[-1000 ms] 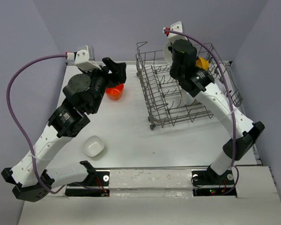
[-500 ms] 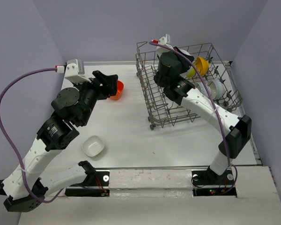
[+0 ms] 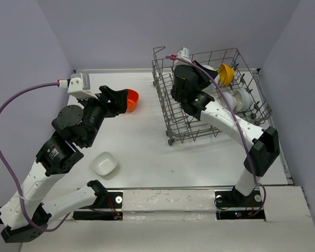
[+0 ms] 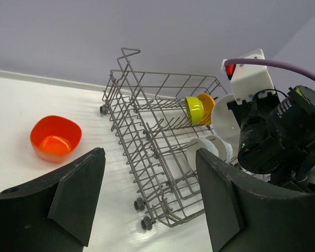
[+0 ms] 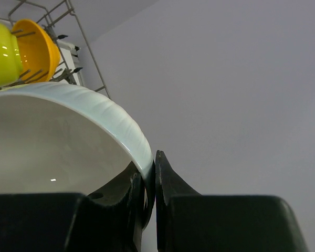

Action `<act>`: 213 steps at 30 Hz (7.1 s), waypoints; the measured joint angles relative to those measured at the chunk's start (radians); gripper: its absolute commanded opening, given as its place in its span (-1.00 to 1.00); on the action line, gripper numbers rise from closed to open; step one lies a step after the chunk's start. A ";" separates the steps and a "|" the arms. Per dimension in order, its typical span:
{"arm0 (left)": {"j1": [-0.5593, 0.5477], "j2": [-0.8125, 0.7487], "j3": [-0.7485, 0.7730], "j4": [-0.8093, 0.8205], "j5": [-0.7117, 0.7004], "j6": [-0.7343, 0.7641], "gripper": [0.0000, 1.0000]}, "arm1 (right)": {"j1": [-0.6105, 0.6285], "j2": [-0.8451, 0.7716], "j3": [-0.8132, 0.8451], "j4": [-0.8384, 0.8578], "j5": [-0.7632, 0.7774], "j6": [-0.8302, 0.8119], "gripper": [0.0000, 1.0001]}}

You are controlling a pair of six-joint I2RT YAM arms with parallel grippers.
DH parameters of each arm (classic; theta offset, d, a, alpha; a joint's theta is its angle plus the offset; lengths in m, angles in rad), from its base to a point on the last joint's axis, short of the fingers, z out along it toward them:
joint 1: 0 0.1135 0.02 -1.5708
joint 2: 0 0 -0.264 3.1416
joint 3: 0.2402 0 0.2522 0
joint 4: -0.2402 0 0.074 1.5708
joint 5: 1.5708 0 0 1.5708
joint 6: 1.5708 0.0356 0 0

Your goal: Load the bowls into the dish rack

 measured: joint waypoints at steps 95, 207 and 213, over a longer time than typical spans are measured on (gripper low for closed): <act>0.018 0.074 -0.074 -0.001 0.045 0.051 0.64 | -0.076 0.208 -0.158 -0.008 -0.016 0.058 -0.98; -0.048 0.476 0.029 0.283 0.027 0.103 -1.00 | 0.073 -0.106 0.371 -0.964 -0.893 1.022 -0.57; -0.048 0.515 0.120 0.216 0.042 0.064 -1.00 | 0.071 -0.124 0.348 -0.934 -0.900 1.028 -0.46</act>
